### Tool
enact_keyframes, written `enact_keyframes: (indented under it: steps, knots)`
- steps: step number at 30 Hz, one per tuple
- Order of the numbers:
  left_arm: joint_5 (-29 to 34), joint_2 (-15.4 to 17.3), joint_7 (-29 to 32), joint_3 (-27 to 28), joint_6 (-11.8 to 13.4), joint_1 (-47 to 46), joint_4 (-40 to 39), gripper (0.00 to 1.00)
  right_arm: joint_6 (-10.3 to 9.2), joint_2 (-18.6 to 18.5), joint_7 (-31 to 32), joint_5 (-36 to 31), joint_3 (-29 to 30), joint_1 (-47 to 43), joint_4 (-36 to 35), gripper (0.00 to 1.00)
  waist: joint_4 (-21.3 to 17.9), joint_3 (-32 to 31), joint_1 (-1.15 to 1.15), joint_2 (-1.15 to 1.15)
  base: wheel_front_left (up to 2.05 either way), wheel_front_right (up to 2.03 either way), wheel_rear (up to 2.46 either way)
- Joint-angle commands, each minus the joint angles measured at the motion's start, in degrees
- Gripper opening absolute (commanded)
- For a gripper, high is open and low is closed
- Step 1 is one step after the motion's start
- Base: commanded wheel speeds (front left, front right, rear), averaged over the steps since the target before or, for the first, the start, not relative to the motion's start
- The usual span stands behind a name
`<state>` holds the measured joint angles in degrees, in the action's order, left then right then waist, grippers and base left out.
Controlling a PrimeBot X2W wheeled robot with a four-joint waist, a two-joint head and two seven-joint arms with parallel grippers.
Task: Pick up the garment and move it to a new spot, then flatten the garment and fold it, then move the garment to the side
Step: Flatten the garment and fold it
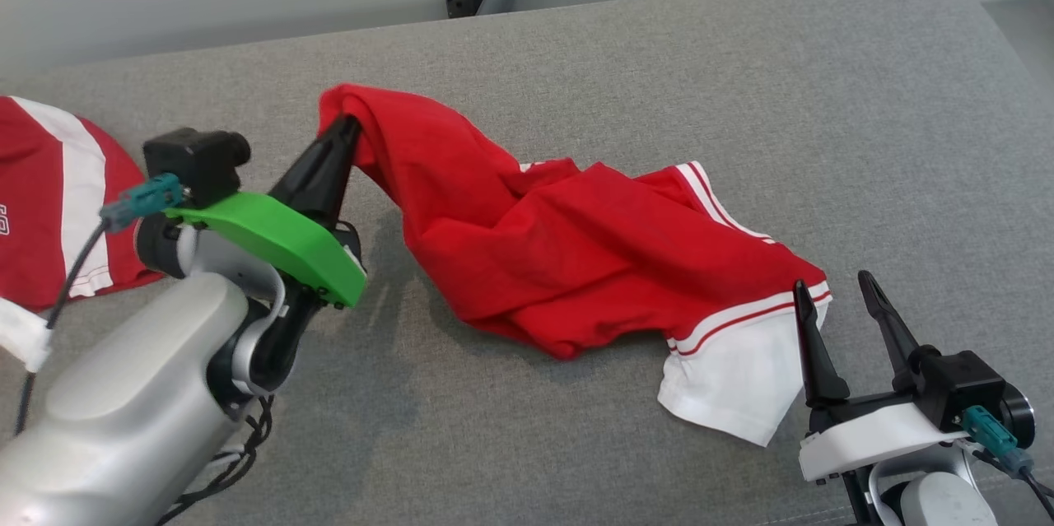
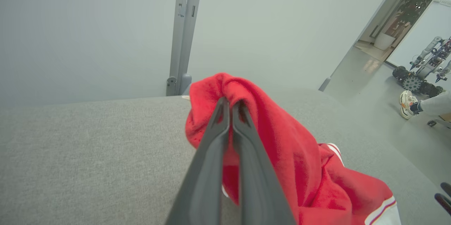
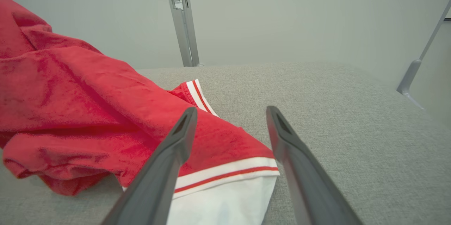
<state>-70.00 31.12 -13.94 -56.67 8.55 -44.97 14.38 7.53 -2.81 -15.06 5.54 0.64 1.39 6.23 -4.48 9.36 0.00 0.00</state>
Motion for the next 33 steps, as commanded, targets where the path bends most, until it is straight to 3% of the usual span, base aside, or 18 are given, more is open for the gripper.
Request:
enact_keyframes:
  steps: [1, 6, 9, 13, 18, 22, 26, 33]
  knots:
    - [0.34, 1.9, 0.74, 0.99, 1.97, -0.98, -3.96, 0.0, -0.07, -0.14, -0.18, 0.35, -0.07, -0.13, 0.12, 1.0, 0.11, -0.53, 0.0, 0.0, 0.0, 0.0, 0.0]
    - [2.03, 9.49, 4.73, 2.19, 9.44, -2.29, -16.88, 0.0, -0.08, -0.14, -0.18, 0.25, -0.07, -0.5, 0.35, 1.0, -0.35, -1.7, 0.0, 0.0, 0.0, 0.0, 0.0]
    - [1.43, 13.22, 6.98, 3.07, 12.31, -2.18, -21.63, 0.0, -0.08, -0.14, -0.18, 0.29, 0.29, -1.14, 0.23, 1.0, -0.65, -2.3, 0.0, 0.0, 0.0, 0.0, 0.0]
    - [-0.98, 16.41, 10.09, 2.89, 12.98, 0.28, -22.97, 0.0, -0.07, -0.13, -0.18, 0.36, 0.04, -1.22, 0.3, 1.0, -1.11, -2.65, 0.0, 0.0, 0.0, 0.0, 0.0]
    - [-4.51, 20.44, 13.37, 0.98, 10.7, 5.2, -21.89, 0.0, -0.07, -0.13, -0.18, 0.71, 0.75, -1.59, 0.11, 1.0, -1.39, -2.13, 0.0, 0.0, 0.0, 0.0, 0.0]
    - [-5.97, 17.62, 11.75, 0.53, 7.45, 6.75, -15.07, 0.0, -0.07, -0.13, -0.18, 0.33, 0.39, -1.12, 0.47, 1.0, -0.74, -0.81, 0.0, 0.0, 0.0, 0.0, 0.0]
    - [-5.12, 13.01, 12.06, 0.9, 3.98, 1.5, -7.78, 0.0, -0.07, -0.13, -0.18, 0.02, -0.77, 1.06, 0.58, 1.0, -0.71, 0.96, 0.0, 0.0, 0.0, 0.0, 0.0]
    - [-0.08, 1.52, 8.55, 1.39, 2.19, -10.17, 5.95, 0.0, -0.07, -0.15, -0.18, -0.47, -2.88, 3.56, 0.89, 1.0, -3.53, 3.33, 0.0, 0.0, 0.0, 0.0, 0.0]
